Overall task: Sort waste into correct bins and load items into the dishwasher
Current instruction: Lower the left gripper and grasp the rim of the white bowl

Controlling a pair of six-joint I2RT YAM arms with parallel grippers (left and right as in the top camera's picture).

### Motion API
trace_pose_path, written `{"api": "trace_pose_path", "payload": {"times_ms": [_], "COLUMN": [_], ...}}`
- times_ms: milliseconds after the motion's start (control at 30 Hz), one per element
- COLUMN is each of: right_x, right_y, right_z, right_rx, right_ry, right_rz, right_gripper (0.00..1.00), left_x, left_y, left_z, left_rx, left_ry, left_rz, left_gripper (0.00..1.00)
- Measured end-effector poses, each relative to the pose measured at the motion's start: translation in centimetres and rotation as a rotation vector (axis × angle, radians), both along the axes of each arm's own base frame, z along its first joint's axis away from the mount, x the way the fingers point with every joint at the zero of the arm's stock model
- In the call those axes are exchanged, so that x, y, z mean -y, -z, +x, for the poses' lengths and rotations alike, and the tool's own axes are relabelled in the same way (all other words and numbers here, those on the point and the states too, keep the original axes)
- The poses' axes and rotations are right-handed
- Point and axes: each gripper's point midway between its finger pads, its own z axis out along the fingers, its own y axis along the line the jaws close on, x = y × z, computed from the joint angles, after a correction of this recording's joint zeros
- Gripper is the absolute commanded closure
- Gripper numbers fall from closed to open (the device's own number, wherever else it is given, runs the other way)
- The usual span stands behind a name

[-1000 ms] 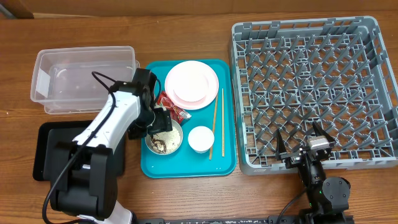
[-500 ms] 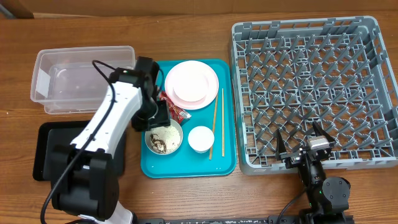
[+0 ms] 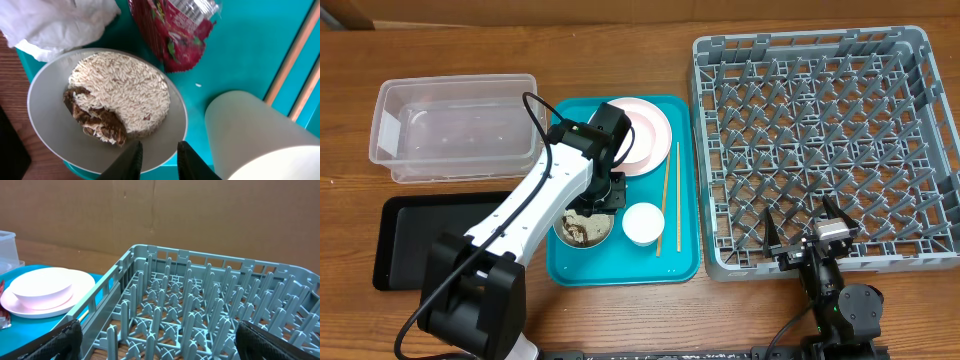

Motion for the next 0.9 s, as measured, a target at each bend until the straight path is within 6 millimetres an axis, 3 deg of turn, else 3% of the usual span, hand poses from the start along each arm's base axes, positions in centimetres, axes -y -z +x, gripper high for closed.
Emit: {"api": "trace_pose_path", "payload": {"times_ms": [433, 900], "right_x": [0.0, 0.0], "right_y": [0.0, 0.0], "right_z": [0.0, 0.0], "right_rx": [0.0, 0.0], "right_ry": [0.0, 0.0], "right_rz": [0.0, 0.0], "right_gripper": [0.0, 0.0], "left_x": [1.2, 3.7], "left_y": [0.0, 0.5], "left_z": [2.1, 0.3], "left_rx": [0.086, -0.008], "left_ry": [-0.058, -0.034], "left_rz": [-0.05, -0.207], "left_gripper": [0.69, 0.72]}}
